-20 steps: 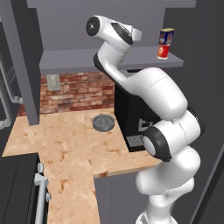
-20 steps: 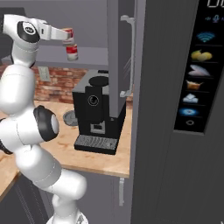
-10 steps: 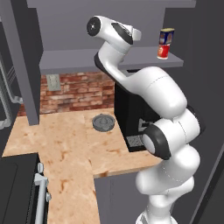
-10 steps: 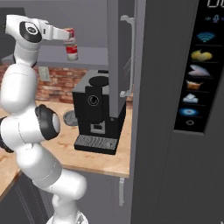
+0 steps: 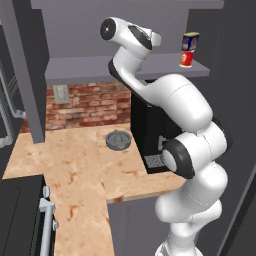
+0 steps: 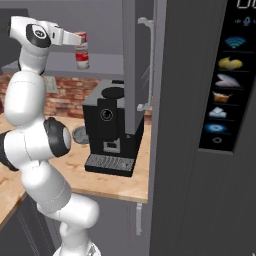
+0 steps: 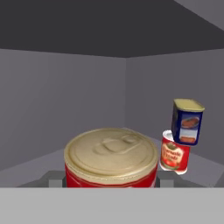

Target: Stack two cans on top of the other two cans in the cabinet.

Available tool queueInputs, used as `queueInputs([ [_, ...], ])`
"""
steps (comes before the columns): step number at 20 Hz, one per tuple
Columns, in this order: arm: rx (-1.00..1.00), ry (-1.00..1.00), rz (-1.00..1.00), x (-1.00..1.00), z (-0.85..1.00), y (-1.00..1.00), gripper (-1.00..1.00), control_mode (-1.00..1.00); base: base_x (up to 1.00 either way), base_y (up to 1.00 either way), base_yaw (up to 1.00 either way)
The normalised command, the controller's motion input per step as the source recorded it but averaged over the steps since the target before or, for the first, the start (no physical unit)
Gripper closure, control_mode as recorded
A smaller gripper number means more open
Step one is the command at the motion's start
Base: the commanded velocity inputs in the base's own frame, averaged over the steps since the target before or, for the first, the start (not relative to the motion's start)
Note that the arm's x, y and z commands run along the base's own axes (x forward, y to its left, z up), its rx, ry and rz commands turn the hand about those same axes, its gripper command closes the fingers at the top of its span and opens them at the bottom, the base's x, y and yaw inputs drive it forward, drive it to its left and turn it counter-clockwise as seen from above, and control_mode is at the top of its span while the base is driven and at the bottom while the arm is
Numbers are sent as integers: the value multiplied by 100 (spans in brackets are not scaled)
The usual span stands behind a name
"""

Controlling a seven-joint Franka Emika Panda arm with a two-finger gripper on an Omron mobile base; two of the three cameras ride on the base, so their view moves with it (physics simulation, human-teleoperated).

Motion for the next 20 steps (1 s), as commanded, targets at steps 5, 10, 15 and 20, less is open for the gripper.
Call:
queueInputs([
  [5, 0, 0, 0, 0, -5, 0, 100, -100, 0, 0, 0],
  [10, 0, 0, 0, 0, -6, 0, 100, -100, 0, 0, 0],
  [15, 0, 0, 0, 0, 0, 0, 100, -100, 0, 0, 0],
  [20, 0, 0, 0, 1, 0, 0, 100, -100, 0, 0, 0],
])
